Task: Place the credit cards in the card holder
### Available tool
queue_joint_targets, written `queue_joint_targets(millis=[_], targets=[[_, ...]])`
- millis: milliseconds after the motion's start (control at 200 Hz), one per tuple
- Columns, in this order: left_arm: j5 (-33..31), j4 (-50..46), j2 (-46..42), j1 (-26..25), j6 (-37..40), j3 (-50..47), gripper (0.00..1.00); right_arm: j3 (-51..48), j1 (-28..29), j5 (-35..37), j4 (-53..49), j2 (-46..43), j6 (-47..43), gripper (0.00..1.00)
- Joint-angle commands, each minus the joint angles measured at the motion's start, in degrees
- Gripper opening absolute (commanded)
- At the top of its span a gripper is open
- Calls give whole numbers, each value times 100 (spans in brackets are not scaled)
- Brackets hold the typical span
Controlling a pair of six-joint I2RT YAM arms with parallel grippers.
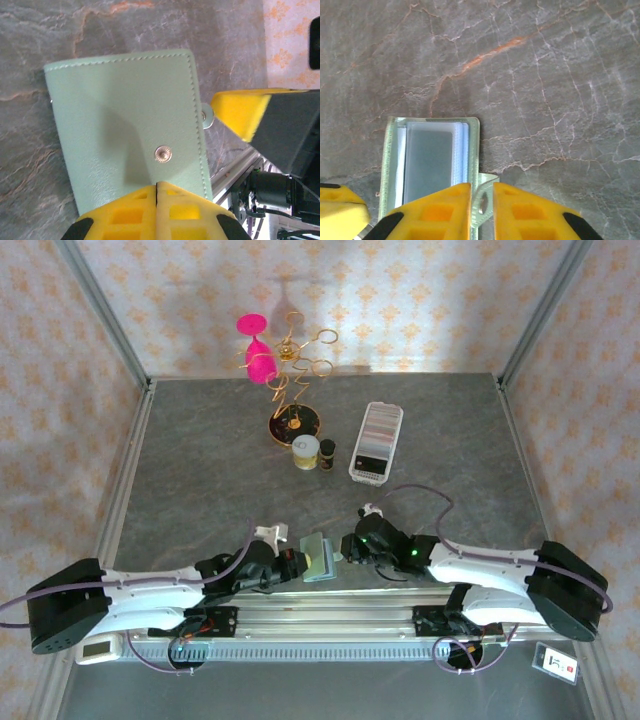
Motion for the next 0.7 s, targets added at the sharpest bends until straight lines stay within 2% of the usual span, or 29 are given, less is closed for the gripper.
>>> queue_joint_targets(millis=[0,220,390,696], targets=[[-148,117,65,-83,-136,-62,0,85,27,48,-174,-99,-52,21],[-27,477,712,-186,-127,60,0,95,25,-29,-191,-18,-84,20],[-87,404,1034,-211,-76,191,0,137,27,-80,-134,-20,-114,27],[-190,168,1010,-215,-47,193,0,337,64,-135,-108,340,-180,32]])
